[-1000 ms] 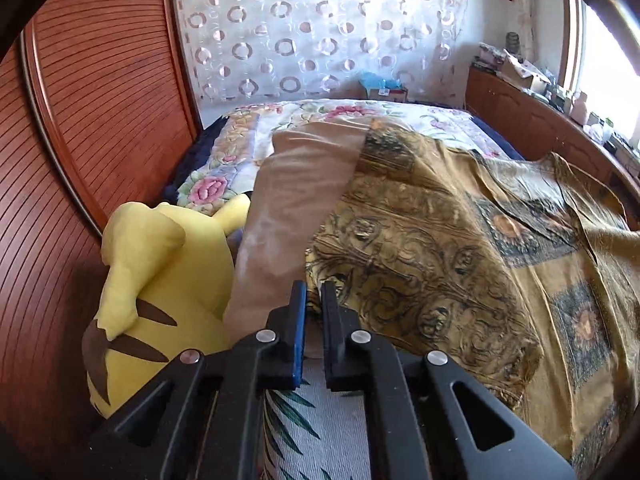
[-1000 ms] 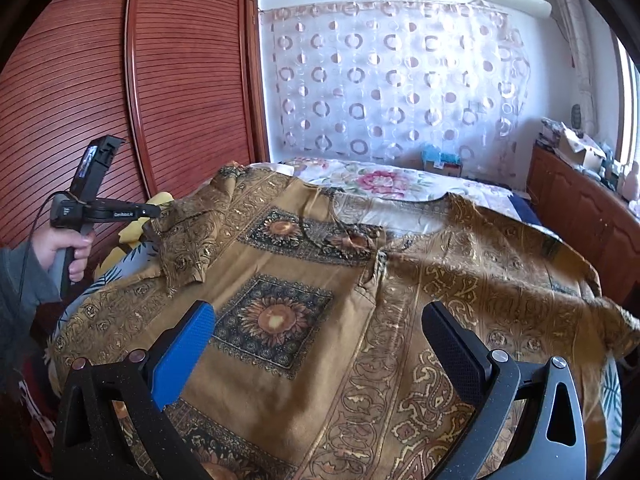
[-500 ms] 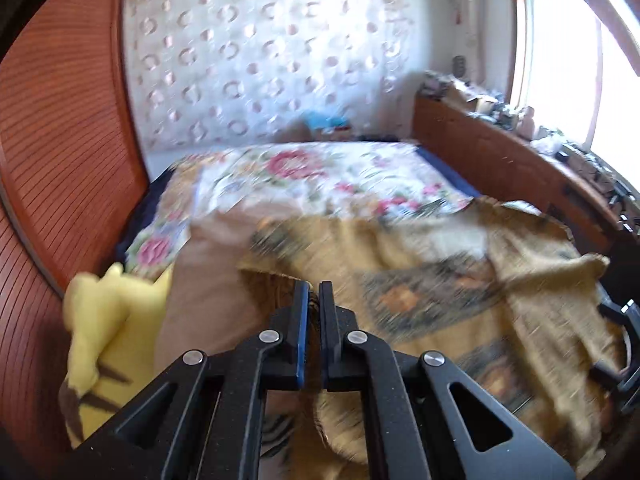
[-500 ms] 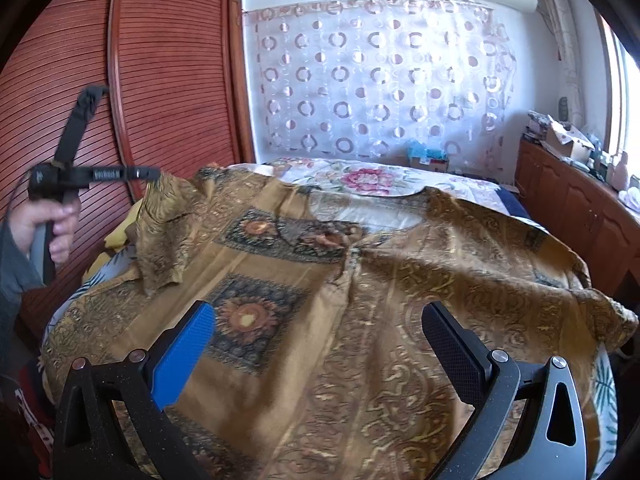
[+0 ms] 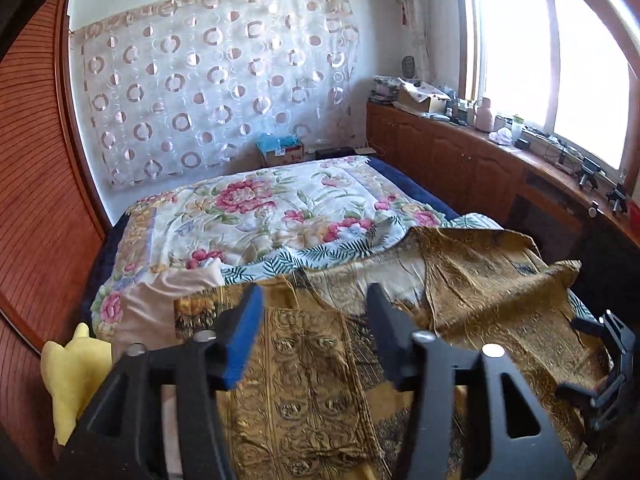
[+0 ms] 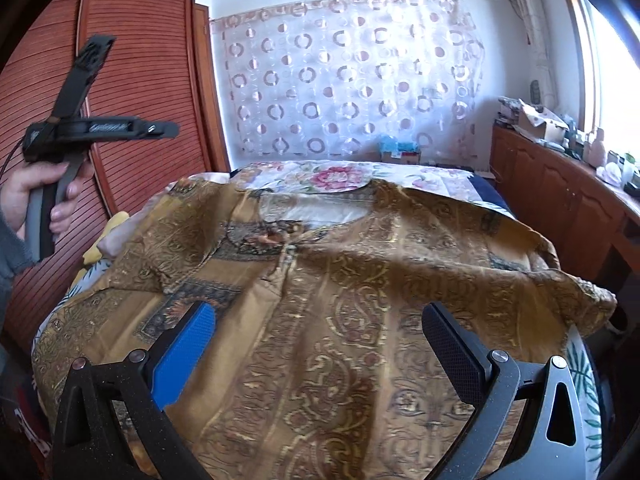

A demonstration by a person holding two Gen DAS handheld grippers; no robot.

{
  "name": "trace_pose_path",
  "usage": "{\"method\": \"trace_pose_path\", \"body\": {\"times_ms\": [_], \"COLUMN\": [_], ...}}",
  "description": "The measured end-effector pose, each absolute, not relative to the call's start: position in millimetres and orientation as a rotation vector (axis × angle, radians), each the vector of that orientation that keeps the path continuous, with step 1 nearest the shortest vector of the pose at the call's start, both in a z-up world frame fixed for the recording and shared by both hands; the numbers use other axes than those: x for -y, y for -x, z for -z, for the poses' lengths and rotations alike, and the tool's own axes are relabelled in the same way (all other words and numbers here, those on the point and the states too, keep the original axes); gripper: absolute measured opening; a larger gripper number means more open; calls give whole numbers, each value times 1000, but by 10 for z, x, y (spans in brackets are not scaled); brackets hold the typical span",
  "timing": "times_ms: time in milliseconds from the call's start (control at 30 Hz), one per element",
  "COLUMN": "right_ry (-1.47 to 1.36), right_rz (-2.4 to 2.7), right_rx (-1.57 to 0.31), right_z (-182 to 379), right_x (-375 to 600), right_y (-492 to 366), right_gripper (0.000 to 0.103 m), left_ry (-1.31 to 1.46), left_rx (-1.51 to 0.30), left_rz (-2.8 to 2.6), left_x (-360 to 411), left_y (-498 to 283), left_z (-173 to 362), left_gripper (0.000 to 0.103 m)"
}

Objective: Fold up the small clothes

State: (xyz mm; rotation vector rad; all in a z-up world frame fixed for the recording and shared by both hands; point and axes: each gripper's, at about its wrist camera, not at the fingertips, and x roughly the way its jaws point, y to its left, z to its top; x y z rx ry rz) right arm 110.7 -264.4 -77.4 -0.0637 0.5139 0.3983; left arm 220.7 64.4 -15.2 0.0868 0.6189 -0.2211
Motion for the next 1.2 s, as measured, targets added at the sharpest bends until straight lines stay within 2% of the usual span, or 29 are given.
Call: {"method": "trace_pose_path", "body": {"times_ms": [33, 67, 500, 900, 1000, 1033, 1133, 1200], "right_ry": [61, 60, 76, 70, 66, 63, 53, 44], "right_rz": [-393, -388, -277, -168, -140, -128, -94, -71], "right_rx": [-514, -514, -528, -560, -574, -578, -593, -609], "right_z": [773, 777, 743, 676, 661, 650, 615, 591], "right_x": [2656, 2670, 2765, 2867, 2884, 2905, 2959, 2978], "right_y": [-1111, -1109, -1178, -1128, -1113, -1101, -1087, -1115], "right_gripper": [103, 103, 103, 103, 103, 103, 103, 103], "left_ry": [-88, -88, -88, -84, -82, -96, -116, -116], "left_rx": [-622, -627, -818, -885, -897, -903, -906, -914], "left_rz": [224, 229, 211, 210, 221, 227, 235, 250], "left_x": [-652, -657, -533, -489, -502, -481, -430, -420], "left_y": [-2173, -2129, -1919, -1960, -1972, -1990, -1998, -2002], "left_z": [180, 219, 1202, 1452, 1468, 1479, 1489, 1502], "left_gripper": [76, 80, 80, 80, 84, 88, 92, 98]}}
